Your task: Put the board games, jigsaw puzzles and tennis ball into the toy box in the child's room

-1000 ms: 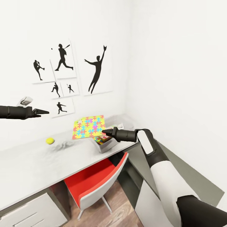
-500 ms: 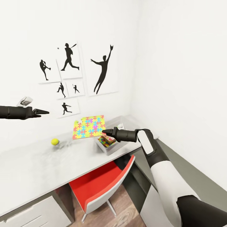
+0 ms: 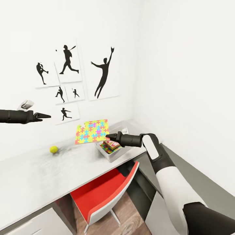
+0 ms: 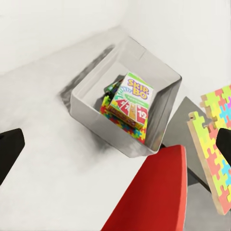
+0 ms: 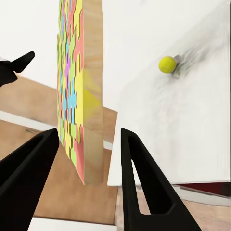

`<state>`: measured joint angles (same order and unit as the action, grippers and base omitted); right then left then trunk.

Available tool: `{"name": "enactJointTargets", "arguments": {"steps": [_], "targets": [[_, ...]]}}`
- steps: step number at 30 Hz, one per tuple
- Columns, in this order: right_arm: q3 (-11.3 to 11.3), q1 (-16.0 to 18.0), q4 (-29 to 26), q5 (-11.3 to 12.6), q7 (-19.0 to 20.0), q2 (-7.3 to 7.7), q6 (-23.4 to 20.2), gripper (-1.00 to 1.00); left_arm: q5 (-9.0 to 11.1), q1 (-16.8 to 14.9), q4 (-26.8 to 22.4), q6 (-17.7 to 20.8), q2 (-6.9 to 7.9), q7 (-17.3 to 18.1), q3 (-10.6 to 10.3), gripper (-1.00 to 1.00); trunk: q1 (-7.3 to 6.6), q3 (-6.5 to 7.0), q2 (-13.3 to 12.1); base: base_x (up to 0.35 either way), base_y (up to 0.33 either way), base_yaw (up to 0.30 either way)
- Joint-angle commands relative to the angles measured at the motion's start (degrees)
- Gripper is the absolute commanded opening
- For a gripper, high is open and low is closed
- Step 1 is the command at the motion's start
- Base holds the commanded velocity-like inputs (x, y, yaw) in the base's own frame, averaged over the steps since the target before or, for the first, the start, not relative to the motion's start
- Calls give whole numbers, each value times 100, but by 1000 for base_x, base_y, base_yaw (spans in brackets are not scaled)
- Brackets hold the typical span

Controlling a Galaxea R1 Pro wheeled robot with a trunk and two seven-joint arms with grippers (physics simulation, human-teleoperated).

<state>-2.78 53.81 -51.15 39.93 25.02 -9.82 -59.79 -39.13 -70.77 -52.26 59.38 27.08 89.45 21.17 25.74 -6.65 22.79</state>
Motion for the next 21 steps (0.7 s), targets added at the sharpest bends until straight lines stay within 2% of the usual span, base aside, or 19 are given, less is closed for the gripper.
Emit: {"name": "enactJointTargets", "arguments": {"steps": [1, 14, 21], "targets": [[6, 7, 1, -56, 56, -2, -11, -100, -60, -7, -3, 56, -1, 55, 9, 100, 4, -12, 13, 10, 59, -89], [6, 2, 0, -56, 56, -2, -5, -100, -57, -1, -3, 49, -1, 55, 8, 100, 4, -9, 13, 120, 66, -18], [6, 4, 0, -56, 56, 2, -11, -100, -57, 5, -3, 47, -1, 55, 10, 100, 4, -8, 13, 22, 9, 0]]}}
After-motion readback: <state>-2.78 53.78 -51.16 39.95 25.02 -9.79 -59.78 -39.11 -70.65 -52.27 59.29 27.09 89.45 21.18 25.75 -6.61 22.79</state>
